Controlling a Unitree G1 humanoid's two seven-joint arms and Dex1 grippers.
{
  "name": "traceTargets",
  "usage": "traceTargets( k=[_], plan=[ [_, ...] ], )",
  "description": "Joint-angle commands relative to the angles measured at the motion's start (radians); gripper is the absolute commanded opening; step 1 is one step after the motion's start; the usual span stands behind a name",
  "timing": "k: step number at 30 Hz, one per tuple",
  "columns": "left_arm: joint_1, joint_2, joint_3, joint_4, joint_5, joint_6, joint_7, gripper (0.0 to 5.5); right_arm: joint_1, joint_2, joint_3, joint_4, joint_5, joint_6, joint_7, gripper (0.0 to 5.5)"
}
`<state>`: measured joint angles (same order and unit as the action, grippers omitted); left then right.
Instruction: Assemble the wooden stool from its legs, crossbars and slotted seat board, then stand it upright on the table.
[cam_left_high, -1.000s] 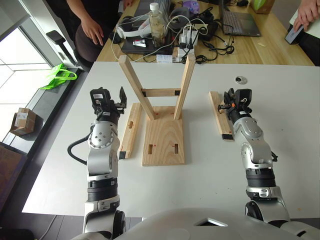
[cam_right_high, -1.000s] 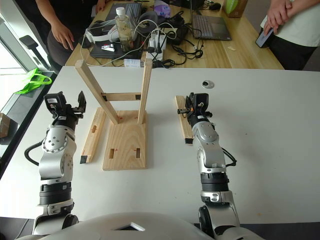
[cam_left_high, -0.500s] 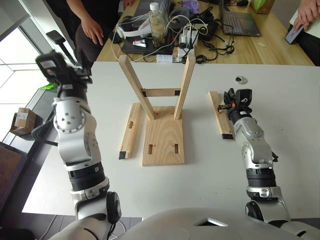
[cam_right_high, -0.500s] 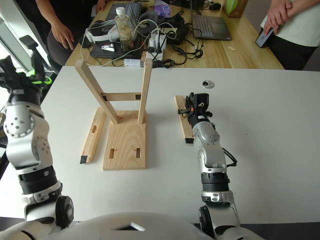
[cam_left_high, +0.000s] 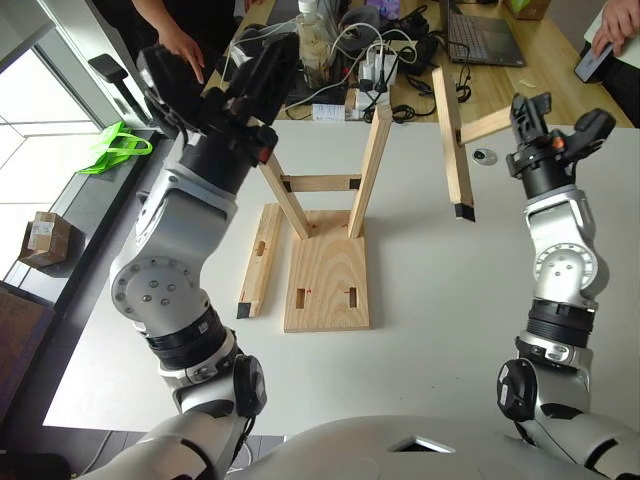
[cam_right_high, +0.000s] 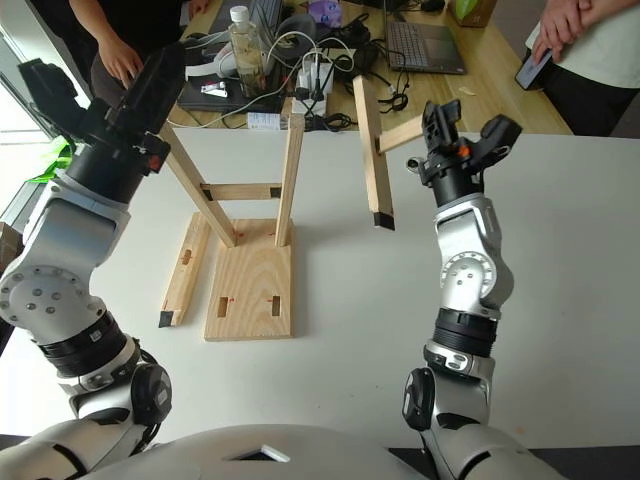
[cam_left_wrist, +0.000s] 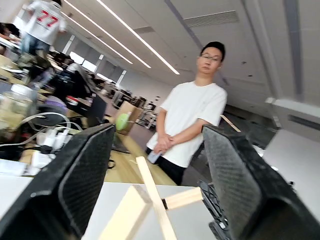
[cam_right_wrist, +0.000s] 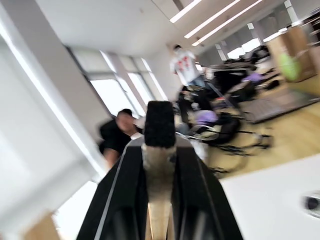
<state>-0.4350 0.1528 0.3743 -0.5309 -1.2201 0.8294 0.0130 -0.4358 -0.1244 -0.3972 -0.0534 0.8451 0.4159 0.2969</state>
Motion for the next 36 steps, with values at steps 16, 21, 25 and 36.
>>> traceTargets(
  k=[16,21,25,36],
  plan=[
    [0.084,0.195,-0.277,-0.103,-0.683,-0.062,0.109,3.19,0.113,-0.091,0.049,-0.371,0.946,0.294,0.128,0.36],
    [0.107,0.252,-0.294,-0.129,-0.691,-0.094,0.076,3.19,0.128,-0.114,0.075,-0.37,0.975,0.282,0.125,0.36],
    [0.118,0.281,-0.308,-0.141,-0.698,-0.113,0.046,3.19,0.147,-0.136,0.079,-0.351,0.99,0.286,0.138,0.36],
    [0.141,0.34,-0.335,-0.155,-0.699,-0.141,-0.005,3.19,0.16,-0.201,0.064,-0.277,1.026,0.313,0.184,0.36]
  ],
)
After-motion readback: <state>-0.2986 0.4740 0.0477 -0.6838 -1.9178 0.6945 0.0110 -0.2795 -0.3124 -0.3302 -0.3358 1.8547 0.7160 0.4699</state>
